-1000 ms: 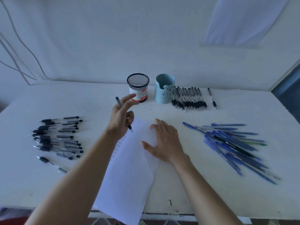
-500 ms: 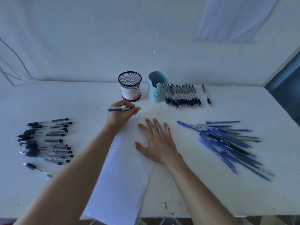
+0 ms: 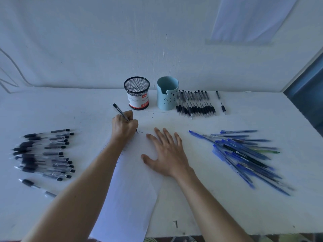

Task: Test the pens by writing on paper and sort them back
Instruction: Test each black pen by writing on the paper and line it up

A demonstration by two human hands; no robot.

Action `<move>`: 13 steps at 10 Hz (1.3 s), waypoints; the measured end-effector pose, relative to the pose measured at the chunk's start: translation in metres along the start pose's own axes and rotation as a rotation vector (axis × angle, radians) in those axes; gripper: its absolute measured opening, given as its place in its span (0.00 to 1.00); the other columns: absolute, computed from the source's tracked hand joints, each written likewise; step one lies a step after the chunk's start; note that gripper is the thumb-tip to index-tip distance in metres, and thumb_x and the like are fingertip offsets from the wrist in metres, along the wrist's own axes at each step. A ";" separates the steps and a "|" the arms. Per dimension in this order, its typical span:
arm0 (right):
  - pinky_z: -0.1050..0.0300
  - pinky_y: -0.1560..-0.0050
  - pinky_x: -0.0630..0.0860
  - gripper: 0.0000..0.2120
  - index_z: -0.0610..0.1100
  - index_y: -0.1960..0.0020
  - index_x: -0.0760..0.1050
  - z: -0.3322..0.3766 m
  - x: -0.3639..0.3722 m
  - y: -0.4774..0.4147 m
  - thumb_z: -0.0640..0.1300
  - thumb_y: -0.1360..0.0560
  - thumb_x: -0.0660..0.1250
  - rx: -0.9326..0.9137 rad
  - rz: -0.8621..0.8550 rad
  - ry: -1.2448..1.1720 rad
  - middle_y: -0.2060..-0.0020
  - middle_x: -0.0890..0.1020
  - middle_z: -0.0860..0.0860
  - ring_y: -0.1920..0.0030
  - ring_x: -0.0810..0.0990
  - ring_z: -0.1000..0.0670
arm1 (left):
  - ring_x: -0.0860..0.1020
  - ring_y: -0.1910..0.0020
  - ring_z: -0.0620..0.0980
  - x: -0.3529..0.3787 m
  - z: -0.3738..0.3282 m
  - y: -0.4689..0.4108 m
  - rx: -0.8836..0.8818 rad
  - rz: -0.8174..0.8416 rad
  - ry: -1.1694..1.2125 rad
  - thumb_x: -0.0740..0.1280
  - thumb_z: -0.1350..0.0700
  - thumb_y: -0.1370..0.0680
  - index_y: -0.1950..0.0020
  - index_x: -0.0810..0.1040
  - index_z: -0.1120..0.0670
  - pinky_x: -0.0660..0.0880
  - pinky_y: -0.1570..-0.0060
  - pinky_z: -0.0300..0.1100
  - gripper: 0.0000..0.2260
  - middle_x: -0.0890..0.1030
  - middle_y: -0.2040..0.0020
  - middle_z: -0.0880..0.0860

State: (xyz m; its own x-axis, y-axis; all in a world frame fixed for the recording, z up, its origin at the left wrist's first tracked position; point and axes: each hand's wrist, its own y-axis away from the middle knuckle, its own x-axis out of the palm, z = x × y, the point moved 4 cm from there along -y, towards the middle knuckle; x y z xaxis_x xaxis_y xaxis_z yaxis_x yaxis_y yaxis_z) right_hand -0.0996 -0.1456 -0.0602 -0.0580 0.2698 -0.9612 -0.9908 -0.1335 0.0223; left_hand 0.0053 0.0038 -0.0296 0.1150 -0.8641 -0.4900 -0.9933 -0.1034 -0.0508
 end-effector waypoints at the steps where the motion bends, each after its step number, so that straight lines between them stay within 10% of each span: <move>1: 0.39 0.23 0.39 0.42 0.57 0.21 0.52 0.000 0.000 0.000 0.73 0.31 0.41 -0.002 0.000 -0.004 0.19 0.49 0.53 0.20 0.45 0.48 | 0.58 0.71 0.49 0.001 0.000 -0.001 0.013 0.003 -0.017 0.61 0.70 0.36 0.70 0.60 0.57 0.55 0.74 0.39 0.12 0.61 0.71 0.55; 13: 0.39 0.23 0.40 0.42 0.56 0.21 0.54 0.001 -0.001 0.000 0.72 0.32 0.42 -0.004 -0.014 -0.013 0.19 0.50 0.52 0.20 0.46 0.47 | 0.56 0.67 0.50 0.007 -0.001 0.002 0.103 0.050 -0.037 0.59 0.68 0.37 0.70 0.58 0.54 0.53 0.71 0.40 0.12 0.59 0.69 0.55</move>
State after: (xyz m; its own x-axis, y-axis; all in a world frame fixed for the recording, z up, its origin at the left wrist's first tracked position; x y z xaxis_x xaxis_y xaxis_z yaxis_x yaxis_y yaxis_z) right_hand -0.0999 -0.1450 -0.0594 -0.0456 0.2839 -0.9578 -0.9910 -0.1338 0.0075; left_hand 0.0042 -0.0025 -0.0320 0.0670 -0.8481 -0.5256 -0.9935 -0.0081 -0.1136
